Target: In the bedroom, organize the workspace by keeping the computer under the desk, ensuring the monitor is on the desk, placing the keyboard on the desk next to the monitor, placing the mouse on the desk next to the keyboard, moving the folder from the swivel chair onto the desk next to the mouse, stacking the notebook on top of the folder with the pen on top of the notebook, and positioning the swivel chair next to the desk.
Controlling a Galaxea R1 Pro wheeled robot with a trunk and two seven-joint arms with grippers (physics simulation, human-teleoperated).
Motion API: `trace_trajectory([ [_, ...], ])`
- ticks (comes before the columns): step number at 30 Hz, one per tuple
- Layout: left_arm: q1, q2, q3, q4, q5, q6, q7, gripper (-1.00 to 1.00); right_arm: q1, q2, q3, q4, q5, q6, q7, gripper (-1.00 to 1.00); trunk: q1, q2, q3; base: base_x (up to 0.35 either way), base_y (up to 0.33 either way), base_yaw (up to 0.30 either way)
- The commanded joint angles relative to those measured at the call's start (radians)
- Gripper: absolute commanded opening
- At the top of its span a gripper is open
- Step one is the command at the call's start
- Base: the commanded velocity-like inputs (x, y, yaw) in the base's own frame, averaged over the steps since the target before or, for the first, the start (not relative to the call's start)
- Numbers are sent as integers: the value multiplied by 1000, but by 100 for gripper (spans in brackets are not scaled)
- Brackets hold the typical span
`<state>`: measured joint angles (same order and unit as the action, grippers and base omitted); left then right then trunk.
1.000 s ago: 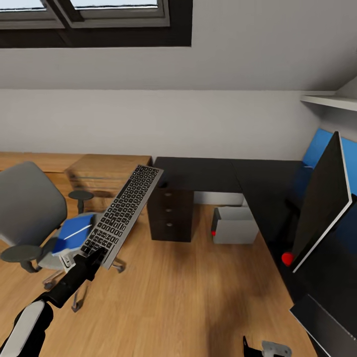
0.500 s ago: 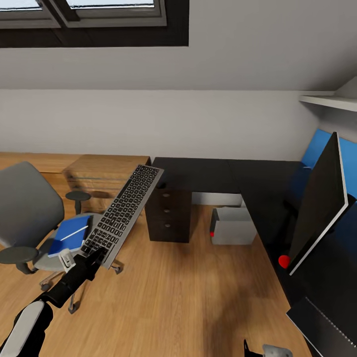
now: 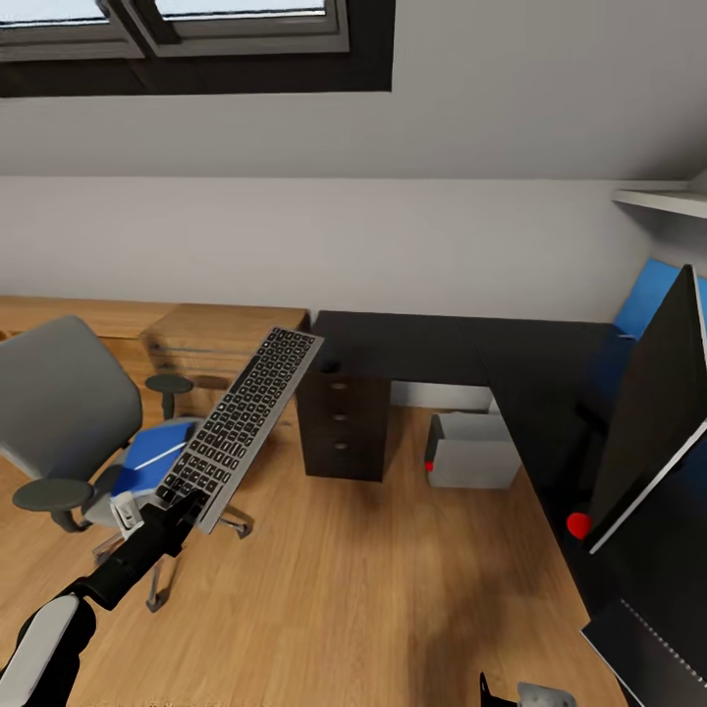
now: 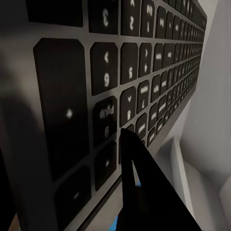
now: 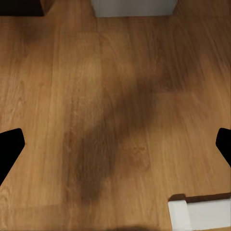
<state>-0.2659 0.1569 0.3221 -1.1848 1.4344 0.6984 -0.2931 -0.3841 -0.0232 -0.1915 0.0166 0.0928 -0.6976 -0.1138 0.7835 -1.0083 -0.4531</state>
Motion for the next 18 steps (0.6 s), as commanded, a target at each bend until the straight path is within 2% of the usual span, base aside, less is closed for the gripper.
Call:
trace_trajectory([
  [1,-1,0,2,1,3,6,-1,-100,-1,0,-5,2,10,-3,-6,100,0,-1,-1,0,0,130],
  [18,-1,-1,0,1,3,6,0,-100,-1,-1,-5,2,12,-7,-4,100,0,-1,-1,0,0,19],
])
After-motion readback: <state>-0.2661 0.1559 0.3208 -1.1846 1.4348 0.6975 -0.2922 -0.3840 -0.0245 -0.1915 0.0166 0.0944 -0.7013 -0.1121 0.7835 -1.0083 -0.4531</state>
